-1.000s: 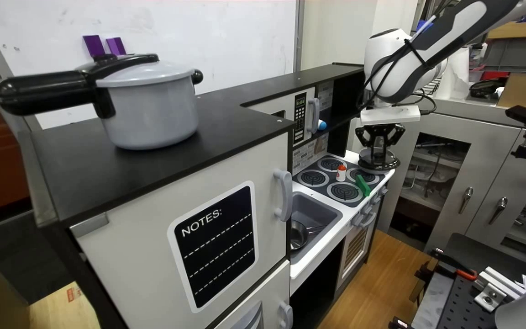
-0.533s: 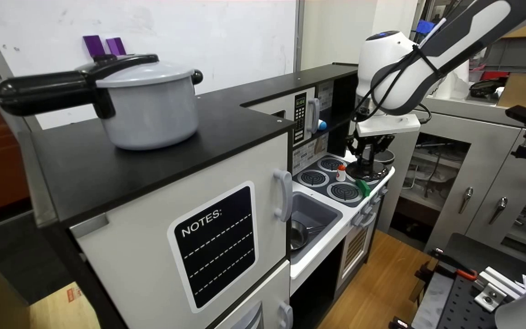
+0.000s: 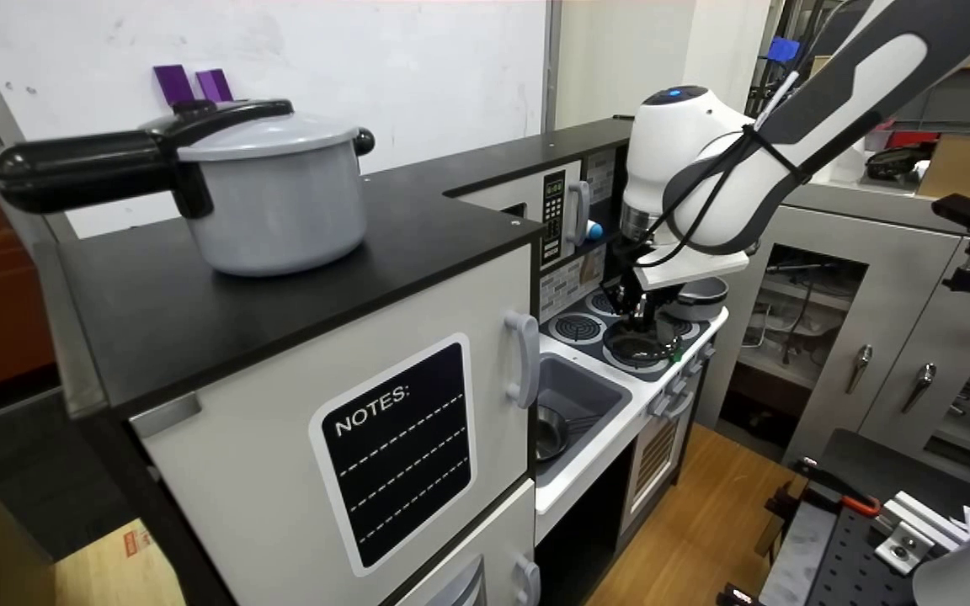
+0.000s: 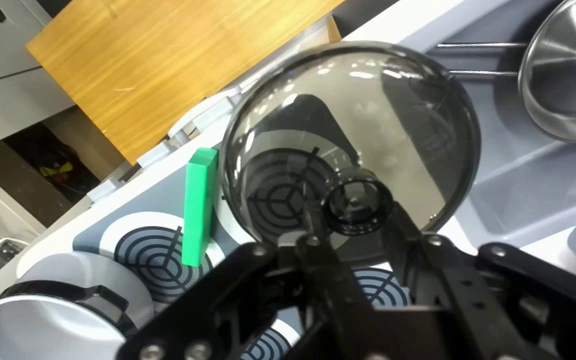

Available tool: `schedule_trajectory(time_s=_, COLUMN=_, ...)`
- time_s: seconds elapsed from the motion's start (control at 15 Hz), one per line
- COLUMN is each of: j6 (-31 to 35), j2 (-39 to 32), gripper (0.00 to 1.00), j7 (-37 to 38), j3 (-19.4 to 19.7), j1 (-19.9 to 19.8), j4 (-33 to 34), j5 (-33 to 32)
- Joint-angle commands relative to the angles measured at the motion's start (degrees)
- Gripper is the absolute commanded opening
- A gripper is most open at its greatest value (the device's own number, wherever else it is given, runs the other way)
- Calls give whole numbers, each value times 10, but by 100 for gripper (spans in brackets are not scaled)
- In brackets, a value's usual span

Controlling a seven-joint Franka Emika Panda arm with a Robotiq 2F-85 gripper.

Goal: Take off the lid from the pot, place the white object inside, and cover it with the lid

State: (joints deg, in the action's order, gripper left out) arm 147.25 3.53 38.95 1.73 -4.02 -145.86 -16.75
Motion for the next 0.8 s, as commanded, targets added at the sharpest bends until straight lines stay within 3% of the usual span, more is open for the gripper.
schedule_trajectory(time_s=0.0, j6=35, j2=-19, gripper=8, j7=-11, j3=-4, j1=-2, j4=-2, j5=-32)
schedule_trajectory(time_s=0.33, j6=71, j2=-73, gripper=8, j7=93, j3=20, j1=-1, j4=24, j5=-133)
schedule_trajectory(time_s=0.67, j6=68, j2=-110, gripper=8, j7=110, j3=39, j1=18, j4=45, j5=-143)
schedule_trajectory(time_s=0.73, j6=66, j2=-115, gripper=16, j7=107, j3=39, j1=22, j4=47, j5=-137)
